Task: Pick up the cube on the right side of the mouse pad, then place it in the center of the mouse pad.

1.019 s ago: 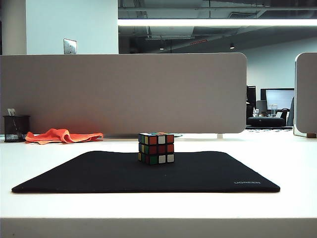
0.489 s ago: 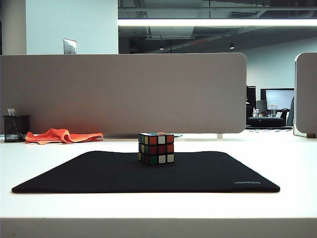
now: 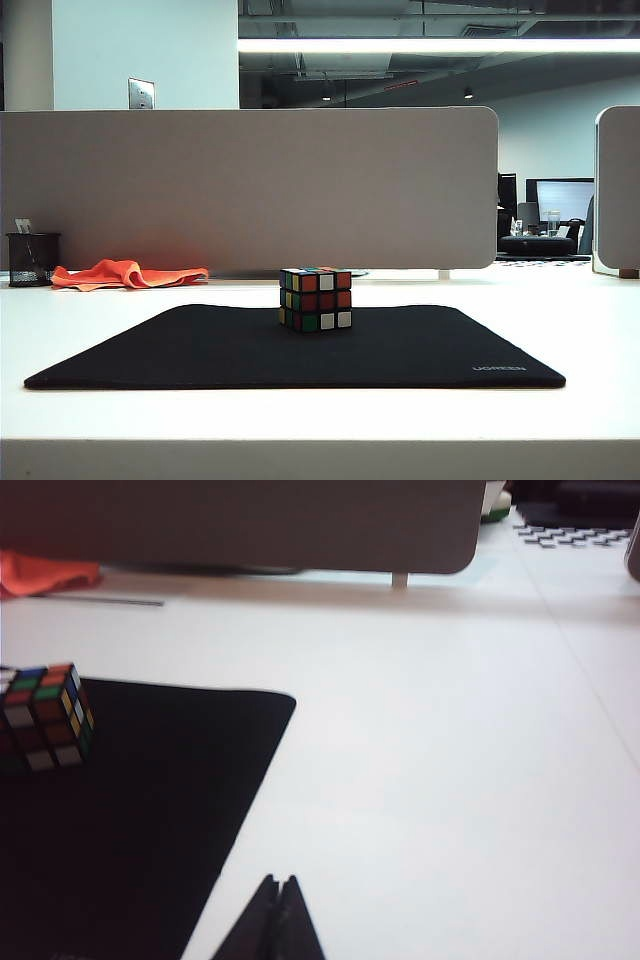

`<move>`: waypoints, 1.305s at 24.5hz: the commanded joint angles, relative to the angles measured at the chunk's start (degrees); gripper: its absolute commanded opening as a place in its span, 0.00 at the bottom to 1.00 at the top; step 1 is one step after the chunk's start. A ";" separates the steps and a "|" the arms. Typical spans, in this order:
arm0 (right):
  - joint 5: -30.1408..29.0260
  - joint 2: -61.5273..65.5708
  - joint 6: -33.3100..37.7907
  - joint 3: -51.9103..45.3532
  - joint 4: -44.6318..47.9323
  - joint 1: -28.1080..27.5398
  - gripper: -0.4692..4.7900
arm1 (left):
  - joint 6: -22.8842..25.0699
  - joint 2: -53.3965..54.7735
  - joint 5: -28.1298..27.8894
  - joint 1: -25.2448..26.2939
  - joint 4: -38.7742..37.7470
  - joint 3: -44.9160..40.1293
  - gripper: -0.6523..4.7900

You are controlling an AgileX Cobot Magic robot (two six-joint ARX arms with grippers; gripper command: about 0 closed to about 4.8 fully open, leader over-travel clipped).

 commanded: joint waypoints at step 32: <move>-2.36 -0.50 -2.60 -0.33 -0.70 -0.07 0.09 | 0.37 -11.02 0.68 0.52 -2.38 0.22 0.11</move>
